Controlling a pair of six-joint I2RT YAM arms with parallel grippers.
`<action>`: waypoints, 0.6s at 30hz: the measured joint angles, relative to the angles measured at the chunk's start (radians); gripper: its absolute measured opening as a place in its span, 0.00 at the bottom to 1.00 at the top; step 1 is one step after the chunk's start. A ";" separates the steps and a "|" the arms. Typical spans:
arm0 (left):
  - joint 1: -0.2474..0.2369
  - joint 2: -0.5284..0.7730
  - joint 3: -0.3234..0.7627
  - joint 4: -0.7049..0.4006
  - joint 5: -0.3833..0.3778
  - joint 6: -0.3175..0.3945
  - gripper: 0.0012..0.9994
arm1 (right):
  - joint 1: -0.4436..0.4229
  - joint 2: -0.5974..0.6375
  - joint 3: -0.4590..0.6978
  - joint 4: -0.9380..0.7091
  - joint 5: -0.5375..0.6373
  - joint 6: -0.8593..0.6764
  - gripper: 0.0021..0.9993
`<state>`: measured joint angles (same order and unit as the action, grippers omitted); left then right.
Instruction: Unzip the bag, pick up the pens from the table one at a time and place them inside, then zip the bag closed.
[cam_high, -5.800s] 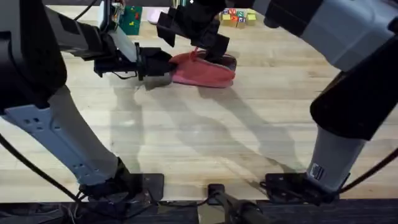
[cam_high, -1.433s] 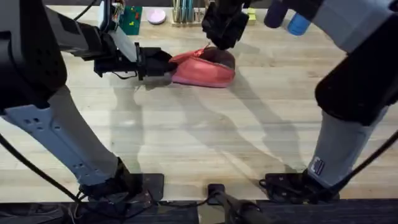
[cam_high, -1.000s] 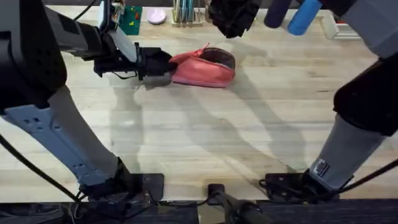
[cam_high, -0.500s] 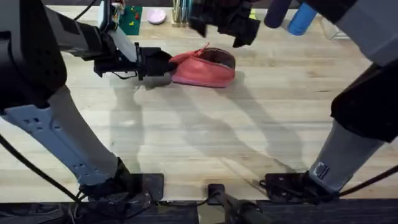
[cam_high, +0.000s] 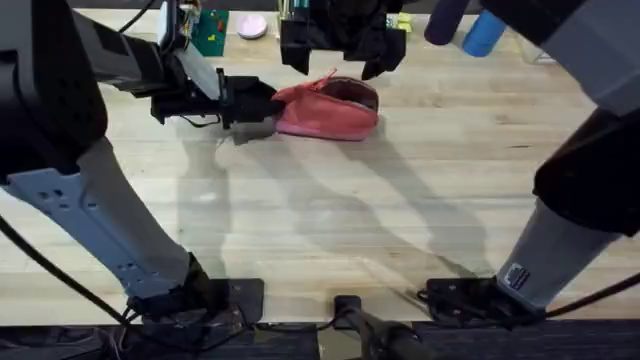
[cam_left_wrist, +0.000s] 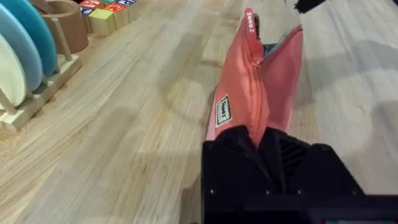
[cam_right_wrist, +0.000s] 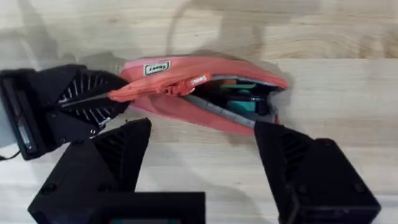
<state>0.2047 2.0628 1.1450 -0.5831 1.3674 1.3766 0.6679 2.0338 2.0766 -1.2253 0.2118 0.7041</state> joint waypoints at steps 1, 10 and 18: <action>0.000 0.000 0.000 0.000 0.000 0.000 0.04 | -0.002 0.000 0.000 0.002 -0.011 -0.011 1.00; 0.000 0.000 0.000 0.000 0.000 0.000 0.04 | -0.030 0.000 0.000 0.006 -0.130 -0.114 1.00; 0.000 0.000 0.000 0.000 0.000 0.000 0.04 | -0.128 0.000 0.000 0.028 -0.267 -0.130 0.99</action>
<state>0.2047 2.0628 1.1450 -0.5831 1.3674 1.3766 0.5399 2.0335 2.0766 -1.1973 -0.0550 0.5739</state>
